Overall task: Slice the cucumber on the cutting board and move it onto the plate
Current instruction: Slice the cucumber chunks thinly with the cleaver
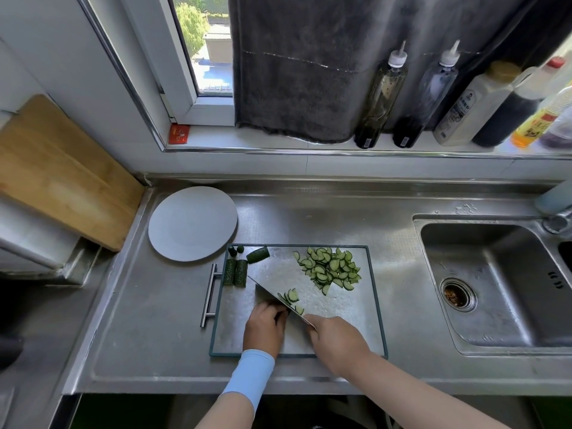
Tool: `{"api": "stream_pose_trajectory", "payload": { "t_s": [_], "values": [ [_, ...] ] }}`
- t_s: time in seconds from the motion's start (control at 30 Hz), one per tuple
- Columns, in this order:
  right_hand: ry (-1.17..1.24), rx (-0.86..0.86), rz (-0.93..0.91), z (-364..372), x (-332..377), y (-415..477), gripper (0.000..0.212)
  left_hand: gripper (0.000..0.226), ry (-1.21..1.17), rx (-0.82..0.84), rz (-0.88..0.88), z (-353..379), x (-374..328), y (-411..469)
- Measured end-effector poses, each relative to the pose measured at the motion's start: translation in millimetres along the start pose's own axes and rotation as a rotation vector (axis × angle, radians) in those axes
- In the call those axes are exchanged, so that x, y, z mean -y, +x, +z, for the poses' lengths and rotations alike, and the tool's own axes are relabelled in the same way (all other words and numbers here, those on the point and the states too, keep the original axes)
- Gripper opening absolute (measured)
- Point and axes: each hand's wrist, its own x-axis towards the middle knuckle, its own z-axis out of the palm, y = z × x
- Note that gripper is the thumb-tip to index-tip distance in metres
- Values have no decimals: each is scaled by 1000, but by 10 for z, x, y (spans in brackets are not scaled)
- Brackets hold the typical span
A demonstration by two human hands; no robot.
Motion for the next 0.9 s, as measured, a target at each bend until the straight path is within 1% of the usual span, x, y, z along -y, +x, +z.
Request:
{"api": "stream_pose_trajectory", "payload": {
  "t_s": [0.3, 0.5, 0.77, 0.9],
  "values": [
    [-17, 13, -27, -89, -127, -256, 21, 16, 17, -2, -3, -41, -24, -11],
    [-4, 34, -6, -93, -123, -243, 23, 16, 4, 7, 0, -47, -14, -4],
    [-8, 50, -5, -70, -109, -231, 21, 15, -21, 9, 3, -58, 29, -1],
    [35, 44, 19, -15, -60, -152, 22, 18, -3, 16, 12, -53, 45, 6]
  ]
}}
